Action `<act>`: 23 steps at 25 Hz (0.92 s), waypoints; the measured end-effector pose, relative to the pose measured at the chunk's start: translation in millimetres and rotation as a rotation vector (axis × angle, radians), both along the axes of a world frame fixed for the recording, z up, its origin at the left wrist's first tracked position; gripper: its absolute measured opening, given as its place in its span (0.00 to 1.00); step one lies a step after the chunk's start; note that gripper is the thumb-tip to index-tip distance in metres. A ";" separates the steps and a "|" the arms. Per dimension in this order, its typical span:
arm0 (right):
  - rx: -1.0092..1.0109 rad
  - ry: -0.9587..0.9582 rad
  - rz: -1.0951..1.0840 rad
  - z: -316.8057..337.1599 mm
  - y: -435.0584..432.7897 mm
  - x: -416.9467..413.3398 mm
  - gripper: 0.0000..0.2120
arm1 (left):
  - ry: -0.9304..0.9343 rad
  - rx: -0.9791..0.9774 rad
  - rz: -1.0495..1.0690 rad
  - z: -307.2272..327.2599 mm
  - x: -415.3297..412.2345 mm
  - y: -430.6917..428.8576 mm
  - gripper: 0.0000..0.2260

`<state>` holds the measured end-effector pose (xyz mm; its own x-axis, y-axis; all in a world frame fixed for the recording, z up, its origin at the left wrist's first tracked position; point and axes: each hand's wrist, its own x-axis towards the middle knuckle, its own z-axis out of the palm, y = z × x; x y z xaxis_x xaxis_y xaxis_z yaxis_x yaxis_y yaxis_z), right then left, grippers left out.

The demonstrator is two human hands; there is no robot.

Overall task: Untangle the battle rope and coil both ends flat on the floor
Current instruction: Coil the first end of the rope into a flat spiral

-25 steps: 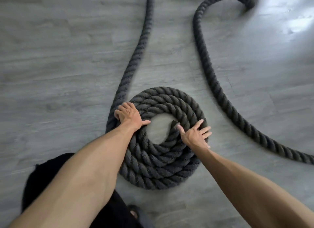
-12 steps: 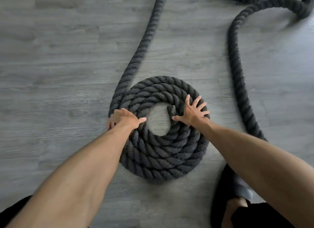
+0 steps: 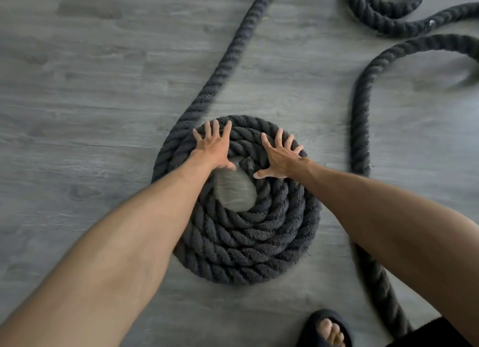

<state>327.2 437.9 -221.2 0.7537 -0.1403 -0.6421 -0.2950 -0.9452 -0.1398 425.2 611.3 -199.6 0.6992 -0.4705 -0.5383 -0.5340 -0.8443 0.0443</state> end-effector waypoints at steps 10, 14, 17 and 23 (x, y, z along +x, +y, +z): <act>-0.014 -0.073 0.161 4.6 -84.8 94.4 0.63 | -0.156 0.040 0.224 -27.2 48.0 -32.1 0.51; -0.154 0.201 -0.272 -0.9 -47.7 33.3 0.66 | -0.125 0.074 0.327 -19.9 39.3 -38.7 0.50; -0.071 0.215 -0.385 -7.1 -36.0 7.7 0.68 | -0.067 0.134 0.378 -9.9 38.0 -51.8 0.49; -0.030 0.047 -0.232 -7.6 -71.3 36.1 0.54 | -0.090 0.230 0.463 -1.9 45.5 -58.4 0.49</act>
